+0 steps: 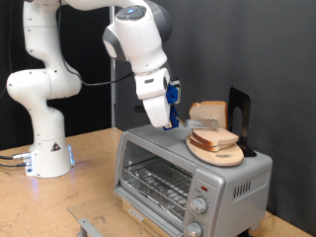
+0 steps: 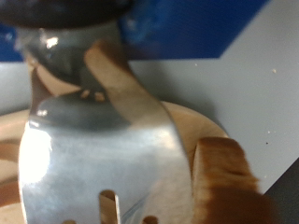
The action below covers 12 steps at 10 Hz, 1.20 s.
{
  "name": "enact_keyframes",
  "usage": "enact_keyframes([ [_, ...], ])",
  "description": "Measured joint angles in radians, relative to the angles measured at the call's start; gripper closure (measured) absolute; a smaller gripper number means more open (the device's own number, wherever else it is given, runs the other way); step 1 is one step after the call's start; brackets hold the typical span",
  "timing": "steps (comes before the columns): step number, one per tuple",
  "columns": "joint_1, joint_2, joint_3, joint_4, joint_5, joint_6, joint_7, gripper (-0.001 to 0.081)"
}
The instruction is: Make a piece of toast with the oven
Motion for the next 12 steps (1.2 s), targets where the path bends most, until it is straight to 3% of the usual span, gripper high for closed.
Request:
enact_keyframes([
  [7, -0.007, 0.000, -0.034, 0.012, 0.009, -0.036, 0.007, 0.0543],
  [12, -0.022, 0.023, -0.072, 0.058, 0.018, -0.070, 0.029, 0.0543],
])
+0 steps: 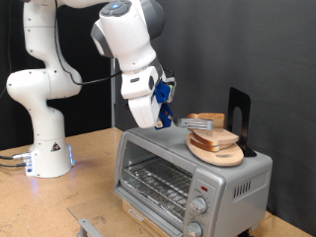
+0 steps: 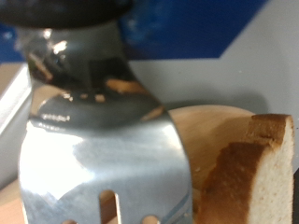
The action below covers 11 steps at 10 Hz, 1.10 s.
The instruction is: Make a piece of toast with the oven
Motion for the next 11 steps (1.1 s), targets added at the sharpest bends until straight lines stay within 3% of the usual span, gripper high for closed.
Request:
enact_keyframes([
  [2, -0.005, 0.011, -0.010, 0.012, 0.001, 0.008, 0.001, 0.0543],
  [4, -0.005, 0.011, -0.019, 0.004, 0.041, 0.092, -0.003, 0.0543],
  [6, -0.006, 0.001, -0.036, -0.003, 0.126, 0.110, -0.096, 0.0543],
  [9, -0.020, -0.054, -0.091, -0.002, 0.124, -0.126, -0.323, 0.0543],
  [11, -0.020, -0.098, -0.088, -0.033, 0.022, -0.201, -0.357, 0.0543],
])
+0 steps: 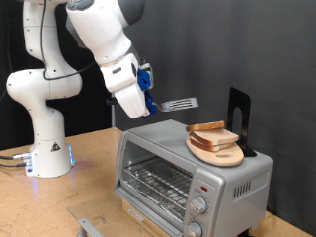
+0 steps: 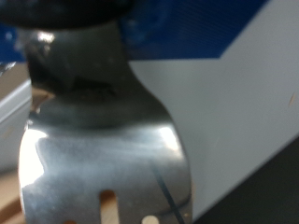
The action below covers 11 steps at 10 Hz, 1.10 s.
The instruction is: Make a piece of toast with the oven
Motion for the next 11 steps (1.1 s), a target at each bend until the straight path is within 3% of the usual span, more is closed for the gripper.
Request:
enact_keyframes([
  [2, 0.006, -0.039, 0.031, -0.063, -0.058, 0.001, 0.000, 0.0543],
  [6, 0.026, -0.105, 0.116, -0.197, -0.065, 0.059, 0.015, 0.0543],
  [8, 0.030, -0.126, 0.148, -0.236, -0.063, 0.078, 0.053, 0.0543],
  [11, 0.033, -0.125, 0.189, -0.250, -0.039, 0.115, 0.152, 0.0543],
])
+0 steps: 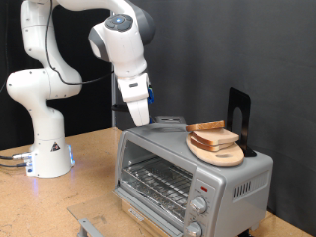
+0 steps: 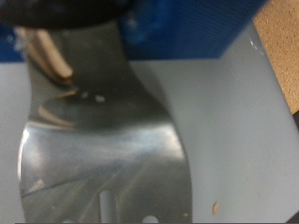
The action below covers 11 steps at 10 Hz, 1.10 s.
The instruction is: Make a piece of toast with the oven
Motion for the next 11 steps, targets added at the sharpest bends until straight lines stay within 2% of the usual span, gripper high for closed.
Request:
enact_keyframes([
  [5, 0.000, 0.037, 0.044, 0.006, 0.013, 0.074, 0.118, 0.0543],
  [11, 0.000, 0.077, 0.068, 0.010, 0.019, 0.134, 0.150, 0.0543],
])
